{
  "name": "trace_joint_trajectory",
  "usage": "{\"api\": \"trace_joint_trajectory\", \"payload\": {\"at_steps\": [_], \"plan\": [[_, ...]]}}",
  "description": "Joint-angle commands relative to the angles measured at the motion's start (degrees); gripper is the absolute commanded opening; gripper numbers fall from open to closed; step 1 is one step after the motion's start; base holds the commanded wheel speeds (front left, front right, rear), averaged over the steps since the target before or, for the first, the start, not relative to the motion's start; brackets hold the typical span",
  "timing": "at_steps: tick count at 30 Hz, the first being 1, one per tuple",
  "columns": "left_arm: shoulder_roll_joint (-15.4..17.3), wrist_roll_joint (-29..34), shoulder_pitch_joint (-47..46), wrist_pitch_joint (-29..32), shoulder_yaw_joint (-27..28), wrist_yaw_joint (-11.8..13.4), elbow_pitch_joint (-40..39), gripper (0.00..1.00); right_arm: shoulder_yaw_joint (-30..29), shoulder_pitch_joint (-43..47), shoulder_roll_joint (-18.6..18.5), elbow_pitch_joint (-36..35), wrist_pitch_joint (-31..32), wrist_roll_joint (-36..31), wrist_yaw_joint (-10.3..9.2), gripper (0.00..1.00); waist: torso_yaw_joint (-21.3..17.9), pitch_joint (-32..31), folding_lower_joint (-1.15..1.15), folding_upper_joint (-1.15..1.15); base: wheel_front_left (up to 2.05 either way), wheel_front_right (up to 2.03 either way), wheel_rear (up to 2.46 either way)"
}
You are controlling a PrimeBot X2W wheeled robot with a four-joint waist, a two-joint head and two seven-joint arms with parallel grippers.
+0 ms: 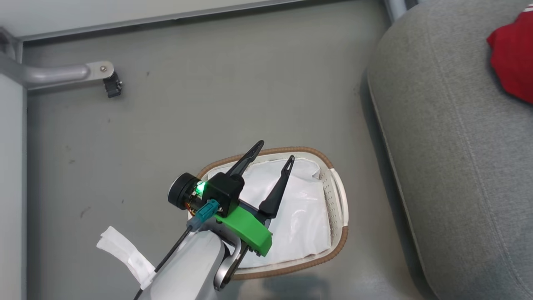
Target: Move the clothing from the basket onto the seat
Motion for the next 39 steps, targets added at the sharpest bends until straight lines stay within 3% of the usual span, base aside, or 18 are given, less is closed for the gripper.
{"api": "trace_joint_trajectory", "payload": {"at_steps": [1,10,18,19,21,22,31,39], "plan": [[-0.3,0.5,-1.1,0.0,-0.1,-0.2,-0.4,1.0,-0.9,2.3,-0.1,2.1,0.0,-0.7,-0.08,0.0,1.7,2.2,-0.01,0.0,0.0,0.0,0.0],[-0.1,1.7,-2.7,0.0,-0.3,-0.3,-0.8,1.0,-5.5,10.5,6.2,10.9,-0.6,-3.6,-0.08,0.0,0.4,5.6,-0.01,0.0,0.0,0.0,0.0],[0.4,1.6,-3.0,0.0,0.0,-0.3,-0.4,1.0,-4.9,14.3,10.9,9.3,-0.6,-3.7,-0.08,0.03,-2.2,5.5,-0.01,0.0,0.0,0.0,0.0],[0.4,1.6,-2.9,0.0,0.1,-0.3,-0.3,1.0,-4.2,14.8,11.4,9.1,-0.6,-3.7,-0.08,0.22,-2.4,5.3,-0.01,0.0,0.0,0.0,0.0],[0.5,1.4,-2.7,0.0,0.5,-0.3,-0.2,1.0,-2.8,15.7,12.2,8.2,-0.6,-3.0,-0.08,0.77,-3.1,4.8,-0.01,0.0,0.0,0.0,0.0],[0.5,1.3,-2.6,0.0,0.7,-0.3,-0.3,1.0,-2.1,16.4,12.6,7.6,-0.6,-2.8,-0.08,1.0,-3.5,4.5,-0.01,0.0,0.0,0.0,0.0],[0.1,0.1,-0.3,0.0,4.2,0.2,-0.9,1.0,3.5,23.7,16.1,2.7,-0.6,-1.0,-0.08,1.0,-6.2,-0.5,-0.01,0.0,0.0,0.0,0.0],[-0.7,-2.4,3.5,0.0,10.9,1.7,-2.0,1.0,7.2,26.8,17.8,-1.8,-0.6,1.5,-0.08,1.0,-5.6,-7.8,-0.01,0.0,0.0,0.0,0.0]]}}
